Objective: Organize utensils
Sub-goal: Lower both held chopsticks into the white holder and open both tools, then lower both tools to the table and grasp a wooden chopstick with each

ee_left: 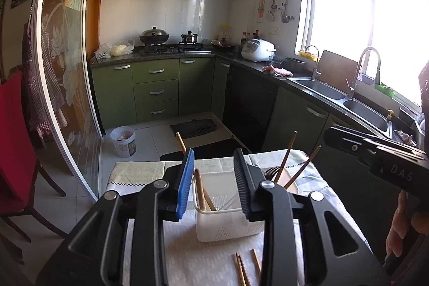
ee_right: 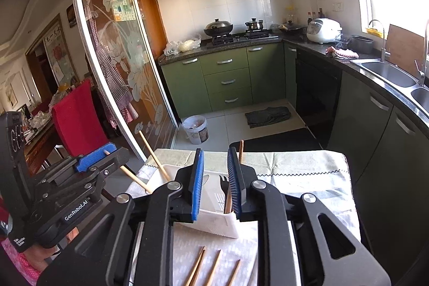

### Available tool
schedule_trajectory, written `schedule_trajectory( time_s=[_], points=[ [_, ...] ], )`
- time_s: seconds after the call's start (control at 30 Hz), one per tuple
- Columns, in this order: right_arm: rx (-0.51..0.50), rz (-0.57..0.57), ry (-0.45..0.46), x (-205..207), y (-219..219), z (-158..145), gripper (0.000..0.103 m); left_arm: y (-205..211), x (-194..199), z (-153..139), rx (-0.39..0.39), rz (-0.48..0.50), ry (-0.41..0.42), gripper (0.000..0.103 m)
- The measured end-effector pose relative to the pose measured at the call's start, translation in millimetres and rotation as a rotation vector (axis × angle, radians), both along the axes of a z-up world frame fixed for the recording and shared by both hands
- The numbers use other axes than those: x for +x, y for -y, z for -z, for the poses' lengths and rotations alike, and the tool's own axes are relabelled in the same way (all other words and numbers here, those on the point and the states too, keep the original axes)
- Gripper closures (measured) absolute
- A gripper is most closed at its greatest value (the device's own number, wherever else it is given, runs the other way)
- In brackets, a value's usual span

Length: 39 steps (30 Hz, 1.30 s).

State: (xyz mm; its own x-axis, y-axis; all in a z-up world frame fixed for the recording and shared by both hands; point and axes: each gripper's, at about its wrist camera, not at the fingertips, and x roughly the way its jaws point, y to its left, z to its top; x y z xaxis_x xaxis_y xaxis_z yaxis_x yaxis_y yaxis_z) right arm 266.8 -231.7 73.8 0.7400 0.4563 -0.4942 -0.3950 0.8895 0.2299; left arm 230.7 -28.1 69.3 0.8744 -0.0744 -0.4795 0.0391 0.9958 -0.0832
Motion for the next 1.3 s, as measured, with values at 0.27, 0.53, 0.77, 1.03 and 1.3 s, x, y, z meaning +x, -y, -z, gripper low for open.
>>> schedule_trajectory(
  time_s=[0.27,0.53,0.77,1.03,1.3],
  points=[
    [-0.011,0.026,0.031,-83,57,9,0.076,22,-38,61,-0.032,0.120,-0.306,0.069],
    [-0.013,0.028,-0.111,-120,97,69,0.076,40,-22,170,-0.026,0.128,-0.690,0.069],
    [0.026,0.036,-0.193,-123,118,97,0.075,44,-10,196,-0.009,0.097,-0.760,0.069],
    [0.037,0.018,-0.215,-120,113,101,0.075,57,-5,202,0.072,0.089,-0.774,0.085],
    [0.024,0.000,-0.237,-116,101,104,0.071,77,7,205,0.116,0.083,-0.758,0.088]
  ],
)
